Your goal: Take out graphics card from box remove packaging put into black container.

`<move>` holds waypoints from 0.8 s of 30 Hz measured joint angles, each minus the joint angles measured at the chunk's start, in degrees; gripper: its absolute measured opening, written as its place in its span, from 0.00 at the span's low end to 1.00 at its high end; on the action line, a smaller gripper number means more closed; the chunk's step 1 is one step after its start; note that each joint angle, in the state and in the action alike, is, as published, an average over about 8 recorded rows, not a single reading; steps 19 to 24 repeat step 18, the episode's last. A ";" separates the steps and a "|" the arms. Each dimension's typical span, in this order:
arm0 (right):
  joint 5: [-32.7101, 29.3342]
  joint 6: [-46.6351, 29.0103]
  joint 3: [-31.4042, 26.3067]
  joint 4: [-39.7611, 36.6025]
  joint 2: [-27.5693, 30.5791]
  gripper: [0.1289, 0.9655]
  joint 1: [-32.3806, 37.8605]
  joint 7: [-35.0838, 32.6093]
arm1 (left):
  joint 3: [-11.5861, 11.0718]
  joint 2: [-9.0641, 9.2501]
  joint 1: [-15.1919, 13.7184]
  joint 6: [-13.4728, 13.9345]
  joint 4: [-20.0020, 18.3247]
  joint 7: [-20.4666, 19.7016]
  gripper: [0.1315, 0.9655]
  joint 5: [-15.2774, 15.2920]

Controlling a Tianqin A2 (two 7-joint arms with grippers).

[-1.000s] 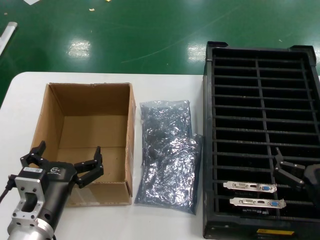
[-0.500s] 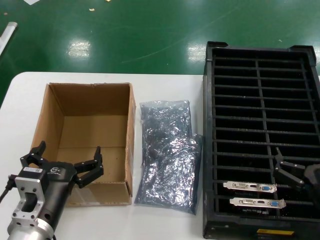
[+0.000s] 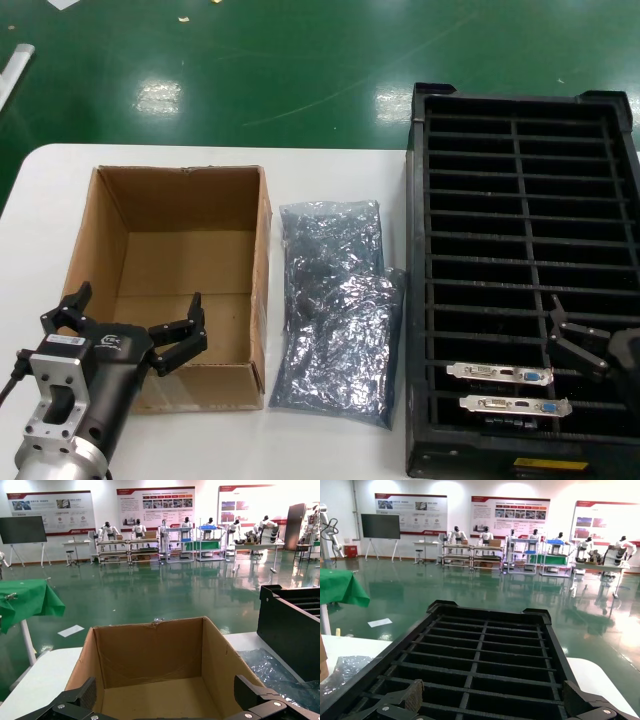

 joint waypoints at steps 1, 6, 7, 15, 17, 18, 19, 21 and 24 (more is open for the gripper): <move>0.00 0.00 0.00 0.00 0.00 1.00 0.00 0.00 | 0.00 0.00 0.00 0.00 0.00 0.00 1.00 0.00; 0.00 0.00 0.00 0.00 0.00 1.00 0.00 0.00 | 0.00 0.00 0.00 0.00 0.00 0.00 1.00 0.00; 0.00 0.00 0.00 0.00 0.00 1.00 0.00 0.00 | 0.00 0.00 0.00 0.00 0.00 0.00 1.00 0.00; 0.00 0.00 0.00 0.00 0.00 1.00 0.00 0.00 | 0.00 0.00 0.00 0.00 0.00 0.00 1.00 0.00; 0.00 0.00 0.00 0.00 0.00 1.00 0.00 0.00 | 0.00 0.00 0.00 0.00 0.00 0.00 1.00 0.00; 0.00 0.00 0.00 0.00 0.00 1.00 0.00 0.00 | 0.00 0.00 0.00 0.00 0.00 0.00 1.00 0.00; 0.00 0.00 0.00 0.00 0.00 1.00 0.00 0.00 | 0.00 0.00 0.00 0.00 0.00 0.00 1.00 0.00; 0.00 0.00 0.00 0.00 0.00 1.00 0.00 0.00 | 0.00 0.00 0.00 0.00 0.00 0.00 1.00 0.00; 0.00 0.00 0.00 0.00 0.00 1.00 0.00 0.00 | 0.00 0.00 0.00 0.00 0.00 0.00 1.00 0.00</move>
